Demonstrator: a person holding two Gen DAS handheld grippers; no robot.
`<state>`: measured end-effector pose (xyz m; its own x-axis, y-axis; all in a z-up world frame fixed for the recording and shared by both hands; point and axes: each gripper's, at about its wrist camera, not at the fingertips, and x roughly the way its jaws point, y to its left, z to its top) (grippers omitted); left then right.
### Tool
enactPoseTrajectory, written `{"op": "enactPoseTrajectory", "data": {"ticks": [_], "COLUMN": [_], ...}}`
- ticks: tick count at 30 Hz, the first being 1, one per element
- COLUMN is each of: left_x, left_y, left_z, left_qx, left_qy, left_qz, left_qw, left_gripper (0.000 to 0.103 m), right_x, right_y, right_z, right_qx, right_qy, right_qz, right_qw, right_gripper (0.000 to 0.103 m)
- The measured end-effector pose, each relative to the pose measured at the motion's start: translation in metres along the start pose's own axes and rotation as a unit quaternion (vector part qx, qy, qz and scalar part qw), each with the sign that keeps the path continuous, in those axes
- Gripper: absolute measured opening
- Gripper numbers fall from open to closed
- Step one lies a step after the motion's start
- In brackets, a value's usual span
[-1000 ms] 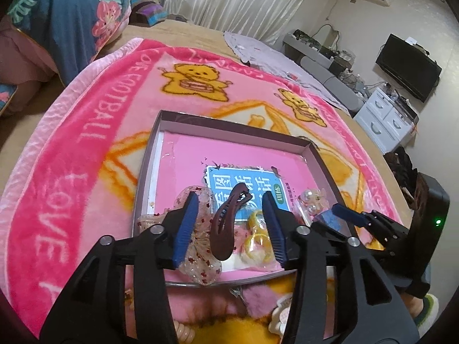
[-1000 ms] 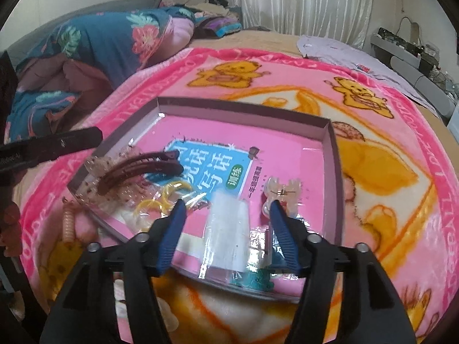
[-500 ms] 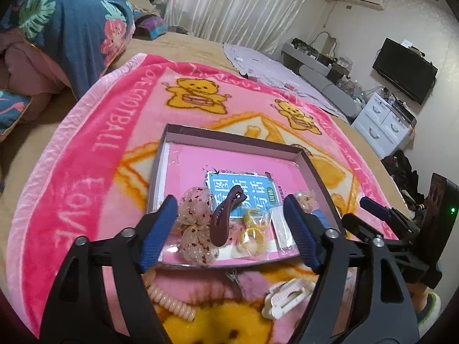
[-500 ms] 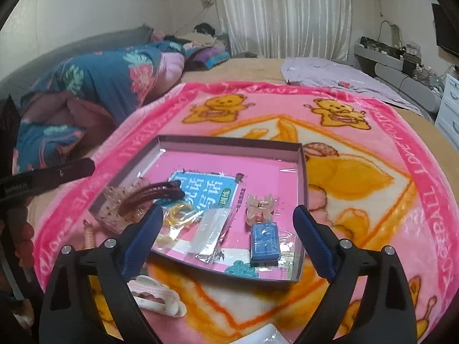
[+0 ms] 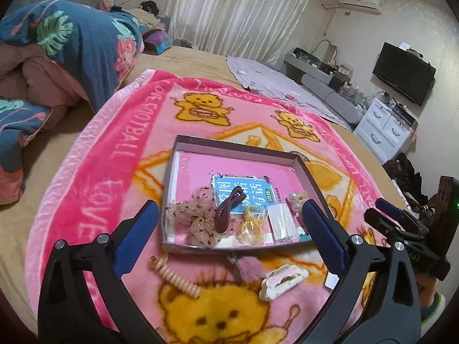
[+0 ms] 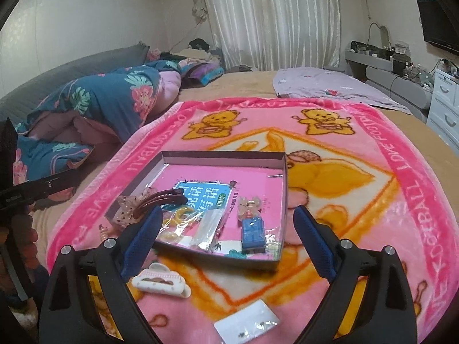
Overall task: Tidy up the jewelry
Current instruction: 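Move left tool to the beige coiled hair tie while right tool approaches the white claw clip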
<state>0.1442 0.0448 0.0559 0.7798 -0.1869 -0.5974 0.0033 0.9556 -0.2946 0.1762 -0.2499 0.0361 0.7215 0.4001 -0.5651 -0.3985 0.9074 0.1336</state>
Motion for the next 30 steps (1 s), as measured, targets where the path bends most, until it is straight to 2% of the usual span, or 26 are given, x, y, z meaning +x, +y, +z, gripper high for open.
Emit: {"op": "enactPoseTrajectory", "data": {"ticks": [12, 22, 30], "left_x": [-0.031, -0.032, -0.026], "left_y": [-0.008, -0.004, 0.011], "left_z": [-0.016, -0.044, -0.062], "left_qx": [0.021, 0.032, 0.031], "left_qy": [-0.012, 0.016, 0.040], "left_qz": [0.022, 0.044, 0.069], "left_qw": [0.9995, 0.9984, 0.9963], "left_gripper": [0.093, 0.093, 0.093], "right_x": [-0.035, -0.040, -0.028], "right_y": [0.004, 0.013, 0.027], "right_z": [-0.012, -0.023, -0.034], "right_qx": [-0.003, -0.011, -0.025], "right_qy": [-0.009, 0.002, 0.026], "right_qz": [0.005, 0.019, 0.034], "right_qw": [1.000, 1.000, 0.999], "right_gripper": [0.095, 0.095, 0.095]}}
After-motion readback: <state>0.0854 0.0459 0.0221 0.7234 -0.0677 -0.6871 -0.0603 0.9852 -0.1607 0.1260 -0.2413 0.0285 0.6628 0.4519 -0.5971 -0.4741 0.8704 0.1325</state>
